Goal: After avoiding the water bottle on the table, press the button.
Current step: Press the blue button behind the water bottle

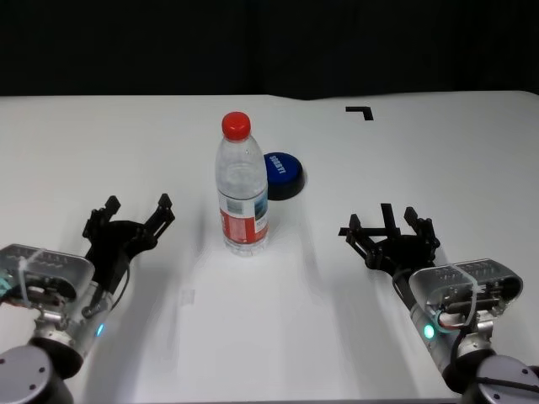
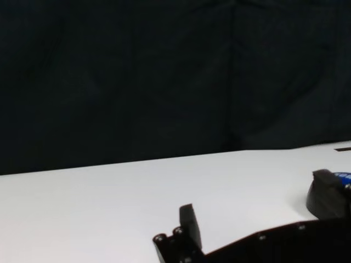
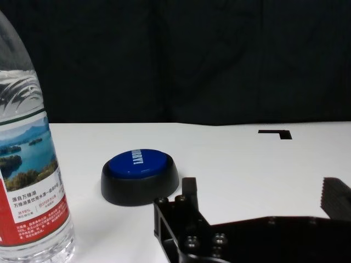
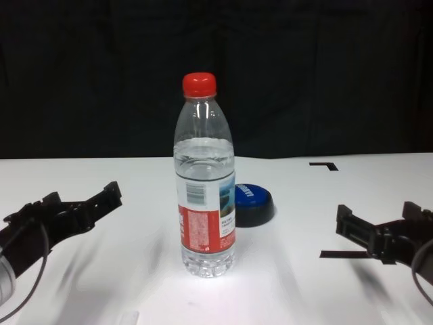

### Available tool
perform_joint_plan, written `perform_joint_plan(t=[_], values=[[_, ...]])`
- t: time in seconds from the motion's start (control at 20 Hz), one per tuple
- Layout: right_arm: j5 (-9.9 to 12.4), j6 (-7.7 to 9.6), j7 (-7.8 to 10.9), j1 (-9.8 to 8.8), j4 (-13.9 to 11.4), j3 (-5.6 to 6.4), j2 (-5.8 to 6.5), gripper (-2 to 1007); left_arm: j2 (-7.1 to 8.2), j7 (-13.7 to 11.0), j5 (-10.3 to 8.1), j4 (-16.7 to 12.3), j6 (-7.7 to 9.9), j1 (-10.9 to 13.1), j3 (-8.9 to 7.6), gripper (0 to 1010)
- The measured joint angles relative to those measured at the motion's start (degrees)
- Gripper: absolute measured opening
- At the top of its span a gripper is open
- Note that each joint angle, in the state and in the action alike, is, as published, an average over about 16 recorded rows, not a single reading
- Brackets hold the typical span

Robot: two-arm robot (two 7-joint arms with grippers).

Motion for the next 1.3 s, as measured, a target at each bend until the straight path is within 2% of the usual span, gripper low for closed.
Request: perform_joint_plan(t=[0.7,1.3], values=[[0.0,0.0,0.0,0.0,0.0,0.0,0.0,1003,0.93,-3.83,2.24,-3.8,-2.12,3.09,-2.34,1003],[0.0,0.0,0.0,0.0,0.0,0.0,0.0,1003,1.47,-5.11,3.56,-7.82,-2.69,6.62,-2.62,1003]])
